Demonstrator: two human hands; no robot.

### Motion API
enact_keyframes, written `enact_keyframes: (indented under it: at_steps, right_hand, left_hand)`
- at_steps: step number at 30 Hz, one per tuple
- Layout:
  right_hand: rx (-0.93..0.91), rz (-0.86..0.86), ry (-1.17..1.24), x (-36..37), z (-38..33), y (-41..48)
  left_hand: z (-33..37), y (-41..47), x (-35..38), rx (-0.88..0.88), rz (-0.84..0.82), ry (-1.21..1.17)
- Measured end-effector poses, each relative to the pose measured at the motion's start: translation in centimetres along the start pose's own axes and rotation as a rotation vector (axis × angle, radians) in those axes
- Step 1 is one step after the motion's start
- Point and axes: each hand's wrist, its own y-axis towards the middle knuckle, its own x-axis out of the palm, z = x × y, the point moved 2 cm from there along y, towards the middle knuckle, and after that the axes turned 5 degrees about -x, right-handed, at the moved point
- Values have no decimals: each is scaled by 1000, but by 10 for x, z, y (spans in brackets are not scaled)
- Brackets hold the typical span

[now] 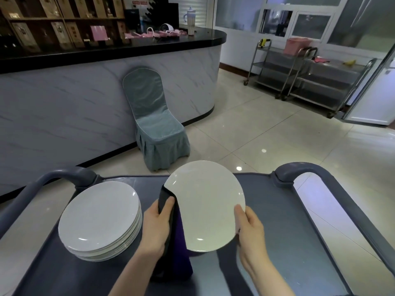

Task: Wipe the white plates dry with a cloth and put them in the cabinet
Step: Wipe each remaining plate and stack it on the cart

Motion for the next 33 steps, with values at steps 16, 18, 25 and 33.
enact_keyframes:
  at_steps: [16, 18, 25, 33]
  right_hand:
    - [-285, -139, -142, 15, -46, 6]
    - [-146, 69, 99, 26, -30, -7]
    - [-210, -320, -285, 14, -44, 11]
    - [-412, -736, -773, 32, -58, 21]
  left_hand:
    - [2, 0, -3, 49, -41, 39]
    - [-16, -5, 4, -150, 40, -203]
    - [-8, 8, -24, 2, 79, 11]
    - [31, 10, -8, 312, -355, 547]
